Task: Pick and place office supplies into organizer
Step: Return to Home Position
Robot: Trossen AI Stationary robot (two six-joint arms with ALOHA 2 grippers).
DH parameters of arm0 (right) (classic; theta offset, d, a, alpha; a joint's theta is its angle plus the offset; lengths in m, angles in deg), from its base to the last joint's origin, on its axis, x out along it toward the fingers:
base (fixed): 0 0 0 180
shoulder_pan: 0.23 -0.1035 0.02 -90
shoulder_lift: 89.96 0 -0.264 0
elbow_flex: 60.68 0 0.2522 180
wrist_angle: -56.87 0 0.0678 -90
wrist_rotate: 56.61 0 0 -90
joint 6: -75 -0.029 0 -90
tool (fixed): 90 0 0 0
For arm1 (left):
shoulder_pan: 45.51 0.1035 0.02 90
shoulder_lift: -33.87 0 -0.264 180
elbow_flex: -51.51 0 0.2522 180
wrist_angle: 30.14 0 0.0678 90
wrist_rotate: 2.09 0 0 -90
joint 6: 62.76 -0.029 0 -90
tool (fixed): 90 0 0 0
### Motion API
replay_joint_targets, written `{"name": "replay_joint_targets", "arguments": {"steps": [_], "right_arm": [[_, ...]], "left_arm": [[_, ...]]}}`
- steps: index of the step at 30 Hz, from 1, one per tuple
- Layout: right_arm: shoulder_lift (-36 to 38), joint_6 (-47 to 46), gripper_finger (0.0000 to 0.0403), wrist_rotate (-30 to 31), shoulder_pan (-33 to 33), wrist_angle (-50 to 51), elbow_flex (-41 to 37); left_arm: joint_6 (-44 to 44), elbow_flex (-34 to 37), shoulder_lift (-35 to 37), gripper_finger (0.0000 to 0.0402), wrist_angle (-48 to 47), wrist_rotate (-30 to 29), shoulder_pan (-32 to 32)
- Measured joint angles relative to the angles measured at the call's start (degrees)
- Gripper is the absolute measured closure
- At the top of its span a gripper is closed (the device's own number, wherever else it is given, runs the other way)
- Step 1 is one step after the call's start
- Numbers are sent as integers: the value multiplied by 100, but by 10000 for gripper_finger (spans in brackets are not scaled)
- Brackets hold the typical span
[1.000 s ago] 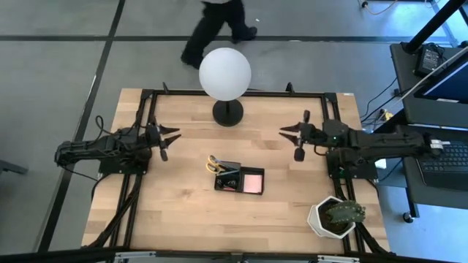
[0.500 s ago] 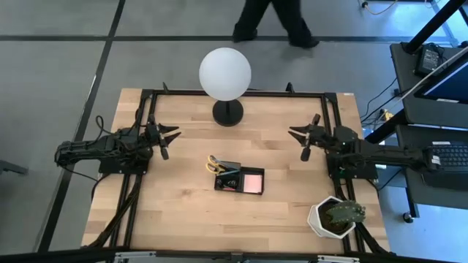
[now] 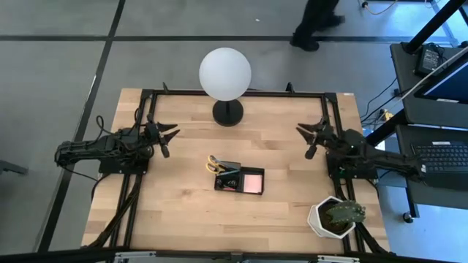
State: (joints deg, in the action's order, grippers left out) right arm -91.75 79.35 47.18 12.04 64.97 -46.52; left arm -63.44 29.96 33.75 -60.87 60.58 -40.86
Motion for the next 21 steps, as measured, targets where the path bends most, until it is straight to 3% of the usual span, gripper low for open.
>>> {"name": "replay_joint_targets", "arguments": {"steps": [4, 21], "right_arm": [[175, -132, 322, 442, 0, 118, 13], [158, -239, 322, 456, 0, 47, 9]], "left_arm": [[-7, 0, 0, 300, 0, 0, 0], [-7, 0, -2, 300, 0, 2, 0]]}}
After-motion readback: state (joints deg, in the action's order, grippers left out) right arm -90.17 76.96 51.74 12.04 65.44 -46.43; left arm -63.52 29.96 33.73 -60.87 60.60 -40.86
